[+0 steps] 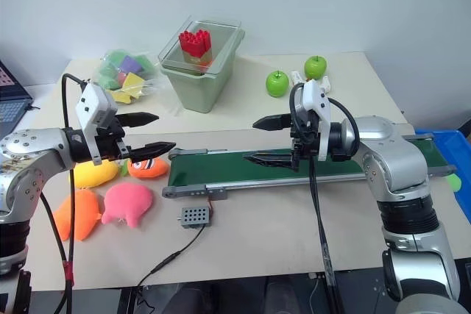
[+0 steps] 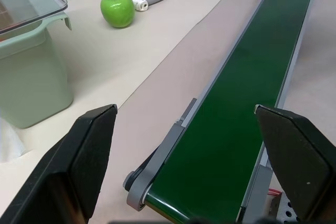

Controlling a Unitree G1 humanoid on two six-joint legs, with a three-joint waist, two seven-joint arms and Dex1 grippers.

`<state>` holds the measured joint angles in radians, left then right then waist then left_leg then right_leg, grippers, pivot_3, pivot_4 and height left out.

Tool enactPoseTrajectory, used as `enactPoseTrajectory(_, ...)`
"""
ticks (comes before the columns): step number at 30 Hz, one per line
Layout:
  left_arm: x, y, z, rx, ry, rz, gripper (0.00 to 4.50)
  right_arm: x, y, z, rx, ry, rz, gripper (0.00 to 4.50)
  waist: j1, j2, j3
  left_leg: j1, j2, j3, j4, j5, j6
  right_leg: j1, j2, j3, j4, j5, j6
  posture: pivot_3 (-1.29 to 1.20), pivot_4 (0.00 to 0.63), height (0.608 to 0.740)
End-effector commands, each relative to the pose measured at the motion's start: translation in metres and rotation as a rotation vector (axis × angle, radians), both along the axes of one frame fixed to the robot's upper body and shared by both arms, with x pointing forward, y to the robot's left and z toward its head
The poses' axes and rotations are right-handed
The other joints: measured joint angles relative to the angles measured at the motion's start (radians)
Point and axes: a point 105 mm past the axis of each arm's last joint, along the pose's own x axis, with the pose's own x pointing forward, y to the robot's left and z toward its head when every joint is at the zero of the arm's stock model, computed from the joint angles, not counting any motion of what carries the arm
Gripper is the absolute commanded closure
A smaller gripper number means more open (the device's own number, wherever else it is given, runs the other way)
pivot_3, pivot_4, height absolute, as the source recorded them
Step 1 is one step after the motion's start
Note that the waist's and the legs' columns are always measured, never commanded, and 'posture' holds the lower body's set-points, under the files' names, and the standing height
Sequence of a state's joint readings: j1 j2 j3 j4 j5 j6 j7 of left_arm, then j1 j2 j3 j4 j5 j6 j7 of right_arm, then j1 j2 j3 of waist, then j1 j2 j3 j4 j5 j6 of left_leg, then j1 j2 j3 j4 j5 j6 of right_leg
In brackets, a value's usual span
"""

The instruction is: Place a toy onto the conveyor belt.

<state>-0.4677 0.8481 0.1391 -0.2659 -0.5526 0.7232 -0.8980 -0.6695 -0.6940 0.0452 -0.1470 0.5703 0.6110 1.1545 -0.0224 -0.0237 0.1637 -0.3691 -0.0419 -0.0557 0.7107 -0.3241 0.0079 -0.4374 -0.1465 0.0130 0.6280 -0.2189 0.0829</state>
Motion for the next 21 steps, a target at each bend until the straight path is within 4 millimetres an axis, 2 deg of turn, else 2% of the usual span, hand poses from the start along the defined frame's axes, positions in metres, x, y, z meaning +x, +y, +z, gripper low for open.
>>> enactPoseTrajectory(1,-0.006,-0.002,0.013,0.022,-0.059,-0.032,0.01,-0.002,-0.001,0.012,-0.001,-0.056,0.007,0.0,0.0,0.0,0.0,0.0,0.0,0.0,0.0,0.0,0.0,0.0,0.0,0.0,0.0,0.0,0.0,0.0,0.15,0.74)
enactPoseTrajectory(17,-0.008,0.012,0.017,0.0,-0.05,0.022,0.01,0.001,-0.001,0.009,0.002,-0.048,0.019,0.0,-0.002,0.0,0.0,0.0,0.0,0.0,0.0,0.0,0.0,0.0,0.0,0.0,0.0,0.0,0.0,0.0,0.15,0.74)
enactPoseTrajectory(21,-0.012,0.037,0.02,-0.103,-0.003,0.114,0.01,0.001,-0.001,0.011,0.005,-0.048,0.028,0.0,-0.013,0.0,0.0,0.0,0.0,0.0,0.0,0.0,0.0,-0.001,0.0,0.0,0.0,0.0,0.0,0.0,0.15,0.74)
